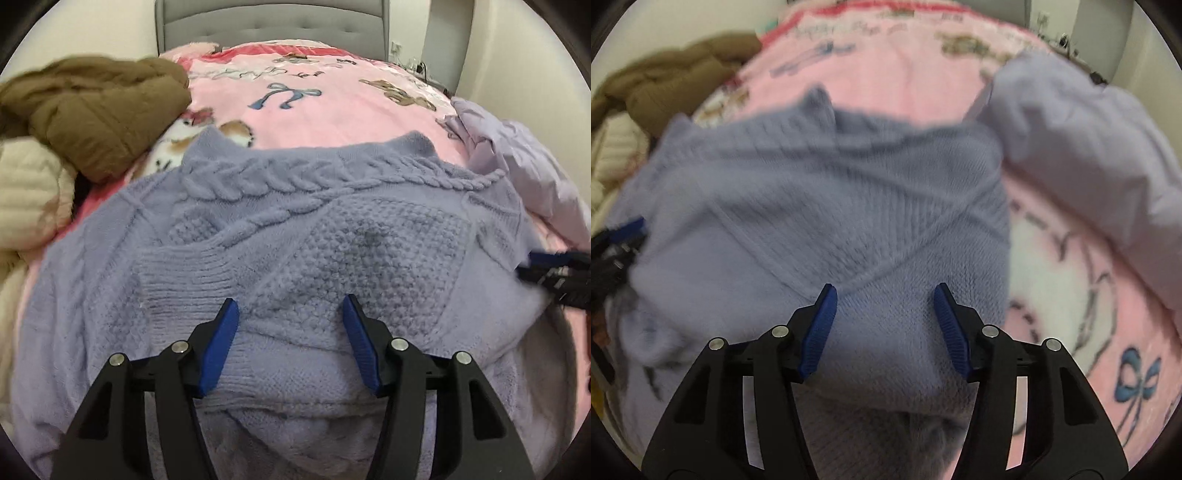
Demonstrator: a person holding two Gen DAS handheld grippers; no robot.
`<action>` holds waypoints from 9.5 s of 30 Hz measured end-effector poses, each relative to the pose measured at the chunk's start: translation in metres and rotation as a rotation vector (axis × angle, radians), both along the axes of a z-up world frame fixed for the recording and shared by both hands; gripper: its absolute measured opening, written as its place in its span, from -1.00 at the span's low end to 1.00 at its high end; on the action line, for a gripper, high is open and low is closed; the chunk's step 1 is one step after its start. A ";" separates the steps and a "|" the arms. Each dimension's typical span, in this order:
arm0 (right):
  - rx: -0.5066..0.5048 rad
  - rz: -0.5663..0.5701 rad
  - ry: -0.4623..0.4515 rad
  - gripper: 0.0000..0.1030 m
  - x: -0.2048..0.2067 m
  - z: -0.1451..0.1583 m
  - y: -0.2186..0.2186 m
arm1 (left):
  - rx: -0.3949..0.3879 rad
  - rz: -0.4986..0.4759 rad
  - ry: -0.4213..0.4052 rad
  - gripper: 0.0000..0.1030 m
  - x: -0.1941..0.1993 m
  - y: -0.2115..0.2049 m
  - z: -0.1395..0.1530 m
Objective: Fold large clothes
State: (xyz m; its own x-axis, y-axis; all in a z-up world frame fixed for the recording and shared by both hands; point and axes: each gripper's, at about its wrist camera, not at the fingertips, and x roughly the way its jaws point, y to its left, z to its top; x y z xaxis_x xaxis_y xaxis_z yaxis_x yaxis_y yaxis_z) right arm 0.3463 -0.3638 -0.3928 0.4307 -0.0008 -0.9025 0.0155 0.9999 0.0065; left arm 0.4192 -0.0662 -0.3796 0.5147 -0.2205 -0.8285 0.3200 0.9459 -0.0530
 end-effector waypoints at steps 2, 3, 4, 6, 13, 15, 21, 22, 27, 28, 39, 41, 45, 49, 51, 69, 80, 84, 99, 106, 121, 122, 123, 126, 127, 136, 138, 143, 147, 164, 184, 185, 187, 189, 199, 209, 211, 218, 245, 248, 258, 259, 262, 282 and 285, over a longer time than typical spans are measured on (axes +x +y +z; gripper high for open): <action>-0.072 0.050 -0.001 0.11 -0.002 -0.008 0.010 | -0.029 -0.004 0.014 0.13 0.003 0.006 -0.002; -0.090 0.059 0.000 0.11 -0.002 -0.007 0.012 | -0.023 -0.015 0.018 0.13 0.004 0.007 -0.003; -0.096 0.058 -0.002 0.11 -0.001 -0.003 0.014 | -0.012 -0.023 0.019 0.13 0.004 0.006 -0.001; -0.087 0.045 -0.023 0.11 -0.002 0.006 0.013 | 0.003 -0.023 0.028 0.13 0.005 0.005 0.004; -0.043 0.040 -0.133 0.28 -0.027 0.039 0.021 | 0.027 0.012 0.028 0.41 -0.011 0.021 0.012; -0.048 0.045 -0.090 0.28 -0.027 0.028 0.025 | 0.040 0.011 0.036 0.42 -0.014 0.021 0.006; -0.092 0.053 -0.016 0.33 -0.023 -0.008 0.031 | 0.045 0.021 0.034 0.49 -0.014 0.020 -0.005; -0.106 0.054 -0.002 0.36 -0.020 -0.010 0.033 | 0.045 0.025 0.038 0.54 -0.013 0.020 -0.006; -0.100 0.041 0.039 0.42 -0.011 -0.009 0.032 | 0.014 0.061 0.062 0.61 -0.011 0.028 -0.007; -0.087 0.030 0.030 0.42 -0.013 -0.004 0.032 | 0.002 0.087 0.055 0.61 -0.014 0.031 -0.003; -0.089 0.034 -0.192 0.66 -0.034 0.080 0.096 | -0.222 0.704 -0.039 0.79 -0.145 0.158 0.036; -0.050 0.070 -0.209 0.66 -0.033 0.090 0.118 | -0.200 0.768 -0.035 0.79 -0.172 0.178 0.037; 0.009 0.117 -0.193 0.71 -0.025 0.104 0.168 | -0.129 0.964 -0.006 0.79 -0.226 0.232 0.030; 0.138 0.165 -0.178 0.75 -0.027 0.121 0.219 | -0.160 1.101 0.028 0.79 -0.268 0.283 0.018; 0.166 0.195 -0.182 0.75 -0.029 0.129 0.245 | -0.164 1.162 0.033 0.79 -0.284 0.304 0.012; 0.122 0.374 -0.111 0.75 -0.045 0.136 0.331 | -0.299 1.457 0.012 -0.35 -0.308 0.371 -0.027; 0.179 0.300 -0.099 0.75 -0.053 0.138 0.299 | -0.254 1.372 -0.061 -0.89 -0.286 0.368 0.020; 0.177 0.266 -0.125 0.75 -0.057 0.145 0.276 | -0.366 1.245 -0.195 -0.89 -0.264 0.353 0.087; 0.178 -0.171 -0.127 0.75 -0.105 0.138 0.113 | -0.348 0.520 -0.434 -0.89 -0.025 0.161 0.267; 0.152 -0.424 -0.105 0.75 -0.138 0.131 0.021 | -0.226 0.228 -0.344 -0.89 0.012 -0.012 0.245; 0.151 -0.621 -0.154 0.75 -0.148 0.118 -0.071 | -0.057 -0.109 -0.028 -0.75 -0.005 -0.196 0.044; 0.159 -0.613 -0.162 0.75 -0.146 0.118 -0.073 | -0.068 -0.111 -0.029 -0.27 -0.004 -0.194 0.046; 0.164 -0.603 -0.170 0.75 -0.143 0.118 -0.075 | -0.087 -0.118 -0.034 0.05 -0.005 -0.191 0.048; 0.193 -0.568 -0.191 0.75 -0.129 0.118 -0.080 | -0.172 -0.161 -0.051 0.51 -0.010 -0.181 0.056; 0.222 -0.545 -0.202 0.76 -0.120 0.118 -0.081 | -0.166 -0.170 -0.055 0.51 -0.014 -0.176 0.059; 0.329 -0.029 -0.092 0.84 0.035 0.092 -0.014 | 0.081 0.051 -0.150 0.69 -0.050 -0.021 0.063; 0.326 0.002 -0.036 0.84 0.060 0.072 0.003 | 0.221 0.100 -0.127 0.69 -0.057 0.024 0.050; 0.277 0.022 0.017 0.69 0.096 0.036 0.030 | 0.401 0.179 -0.054 0.69 -0.065 0.105 0.015; 0.309 0.010 -0.006 0.41 0.106 0.027 0.037 | 0.379 0.238 -0.049 0.69 -0.065 0.132 -0.001; 0.160 0.029 -0.139 -0.74 0.073 0.075 0.075 | -0.072 0.395 0.049 -0.51 -0.070 0.202 -0.004; 0.052 -0.085 -0.220 0.01 0.025 0.070 0.069 | 0.245 0.179 -0.152 0.09 -0.098 0.148 0.032; 0.089 -0.036 -0.208 0.13 0.023 0.070 0.074 | 0.248 0.172 -0.168 0.09 -0.099 0.145 0.038; 0.128 0.071 -0.180 0.35 0.018 0.068 0.091 | 0.197 0.157 -0.197 0.12 -0.094 0.140 0.056; 0.060 0.135 -0.201 0.35 0.013 0.063 0.110 | 0.119 0.136 -0.203 0.35 -0.081 0.134 0.069; 0.065 0.067 -0.065 0.79 0.025 0.007 0.110 | 0.041 0.108 0.011 0.56 0.000 0.108 0.000; 0.120 0.088 -0.129 0.86 0.022 -0.010 0.101 | -0.010 0.097 0.001 0.80 0.000 0.113 -0.019; 0.135 0.090 -0.107 0.86 0.023 -0.002 0.099 | -0.009 0.106 0.006 0.80 0.001 0.113 -0.011; 0.110 0.158 -0.179 0.84 -0.001 0.040 0.121 | -0.084 0.122 -0.036 0.86 -0.031 0.107 0.017; 0.082 0.066 -0.099 0.85 -0.024 0.008 0.121 | -0.028 0.105 -0.017 0.91 -0.056 0.096 -0.010; -0.062 0.056 -0.164 0.85 -0.046 0.023 0.121 | -0.025 0.074 -0.029 0.91 -0.065 0.098 0.001; -0.193 -0.179 -0.070 0.65 -0.070 -0.002 0.030 | 0.086 -0.024 -0.034 0.91 -0.077 0.110 -0.011; -0.205 -0.173 -0.025 0.58 -0.068 -0.013 0.023 | 0.112 -0.040 -0.039 0.91 -0.078 0.107 -0.015; -0.202 -0.161 -0.028 0.72 -0.068 -0.023 0.014 | 0.136 -0.062 -0.036 0.91 -0.077 0.103 -0.022; -0.029 -0.212 -0.022 0.84 -0.212 0.037 0.008 | 0.107 -0.029 0.023 0.91 -0.191 0.192 0.017; -0.041 -0.236 0.015 0.84 -0.266 0.035 0.020 | 0.113 -0.010 0.104 0.91 -0.233 0.218 0.009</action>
State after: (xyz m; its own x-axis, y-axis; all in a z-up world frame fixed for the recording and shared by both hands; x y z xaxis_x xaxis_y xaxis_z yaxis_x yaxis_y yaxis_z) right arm 0.0807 -0.3437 -0.3581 0.4006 -0.1372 -0.9059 0.2490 0.9678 -0.0365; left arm 0.1864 0.1516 -0.3702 0.4231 -0.1272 -0.8971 0.3278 0.9445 0.0207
